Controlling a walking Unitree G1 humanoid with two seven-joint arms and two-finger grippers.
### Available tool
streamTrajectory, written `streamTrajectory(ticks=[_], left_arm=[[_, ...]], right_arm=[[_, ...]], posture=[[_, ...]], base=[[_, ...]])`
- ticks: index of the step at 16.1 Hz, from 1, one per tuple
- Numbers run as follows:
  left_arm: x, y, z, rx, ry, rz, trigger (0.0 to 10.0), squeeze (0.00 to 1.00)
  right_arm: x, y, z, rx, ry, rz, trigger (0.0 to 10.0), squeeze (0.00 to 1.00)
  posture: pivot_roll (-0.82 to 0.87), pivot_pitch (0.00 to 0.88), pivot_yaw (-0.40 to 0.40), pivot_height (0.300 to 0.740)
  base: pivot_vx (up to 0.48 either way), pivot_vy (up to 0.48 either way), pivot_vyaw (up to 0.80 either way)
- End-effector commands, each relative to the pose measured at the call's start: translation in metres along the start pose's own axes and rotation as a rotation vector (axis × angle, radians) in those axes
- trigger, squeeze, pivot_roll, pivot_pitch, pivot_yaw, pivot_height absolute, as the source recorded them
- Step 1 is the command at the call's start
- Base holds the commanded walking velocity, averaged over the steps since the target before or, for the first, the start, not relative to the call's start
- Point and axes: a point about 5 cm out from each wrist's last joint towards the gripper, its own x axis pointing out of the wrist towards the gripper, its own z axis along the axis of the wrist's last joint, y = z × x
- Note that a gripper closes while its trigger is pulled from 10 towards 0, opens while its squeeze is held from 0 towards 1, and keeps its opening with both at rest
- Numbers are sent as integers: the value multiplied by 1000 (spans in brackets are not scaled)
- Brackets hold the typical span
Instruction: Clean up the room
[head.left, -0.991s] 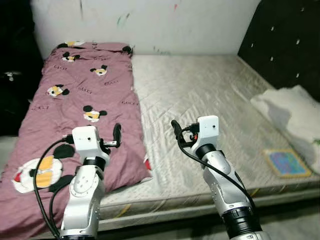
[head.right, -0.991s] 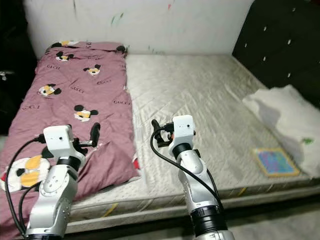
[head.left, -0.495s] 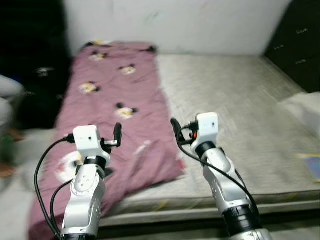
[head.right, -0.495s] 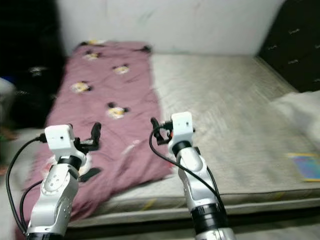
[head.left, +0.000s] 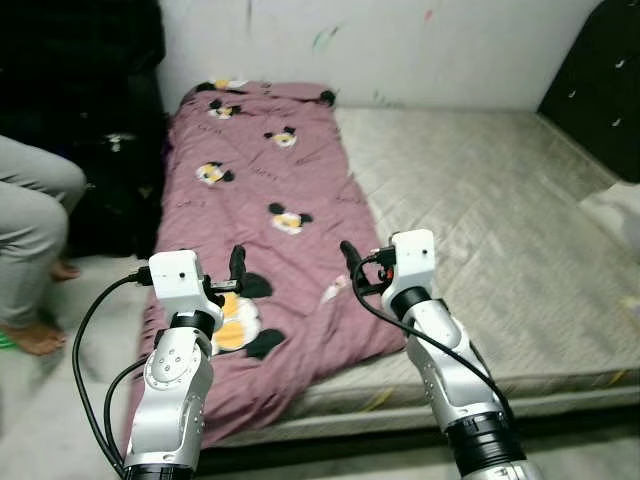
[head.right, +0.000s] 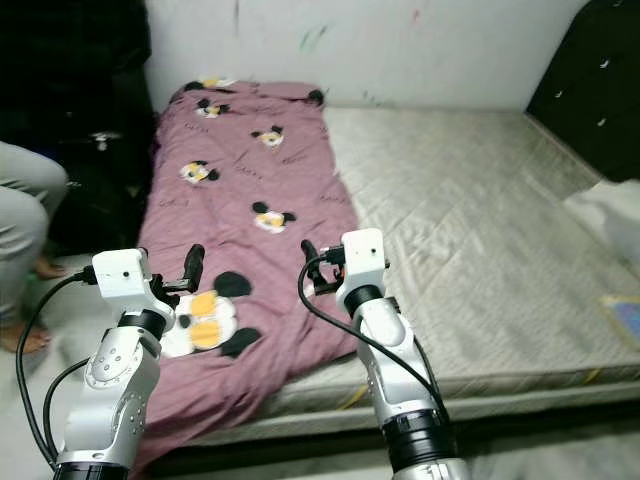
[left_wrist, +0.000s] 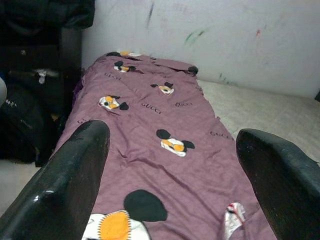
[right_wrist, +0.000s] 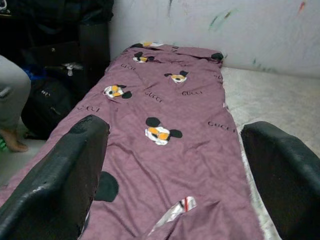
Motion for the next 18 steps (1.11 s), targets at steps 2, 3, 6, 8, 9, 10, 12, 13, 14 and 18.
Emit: streamTrajectory(ticks=[2, 3, 6, 8, 9, 10, 12, 13, 14, 18], left_arm=[[-1, -9, 2, 7, -19, -50, 10000, 0], [-1, -9, 2, 9, -14, -56, 10000, 0], [-3, -11, 3, -6, -24, -82, 10000, 0], [-3, -12, 3, -9, -27, -87, 10000, 0], [-3, -12, 3, -9, -29, -90, 10000, 0], [-3, -13, 3, -9, -28, -92, 10000, 0], [-3, -12, 3, -7, -28, -93, 10000, 0], [-3, -13, 3, -8, -29, -95, 10000, 0], [-3, -13, 3, -9, -29, -96, 10000, 0], [-4, -14, 2, -13, -24, -97, 10000, 0]], right_arm=[[-3, -10, -2, -17, 10, -27, 10000, 0], [-3, -10, -2, -18, 10, -27, 10000, 0], [-3, -10, -2, -20, 11, -26, 10000, 0], [-2, -11, -2, -10, 15, -28, 10000, 0], [-1, -11, -2, -8, 13, -28, 10000, 0], [-1, -11, -1, -9, 12, -28, 10000, 0], [0, -11, 0, -13, 9, -27, 10000, 0], [0, -11, 0, -15, 7, -27, 10000, 0], [0, -11, 0, -16, 7, -27, 10000, 0], [0, -12, 0, -20, 8, -33, 10000, 0]], posture=[[20, 0, -50, 740], [21, 0, -50, 740], [22, 0, -51, 740], [23, 0, -53, 740], [23, 0, -53, 740], [25, 0, -55, 740], [25, 0, -55, 740], [25, 0, -57, 740], [25, 0, -57, 740], [22, 0, -57, 740]], base=[[0, 0, 0], [0, 0, 0], [0, 0, 0], [131, 0, 0], [277, 0, -569], [289, 0, -519], [289, 0, 0], [315, 0, 0], [345, 0, 0], [326, 0, 0]])
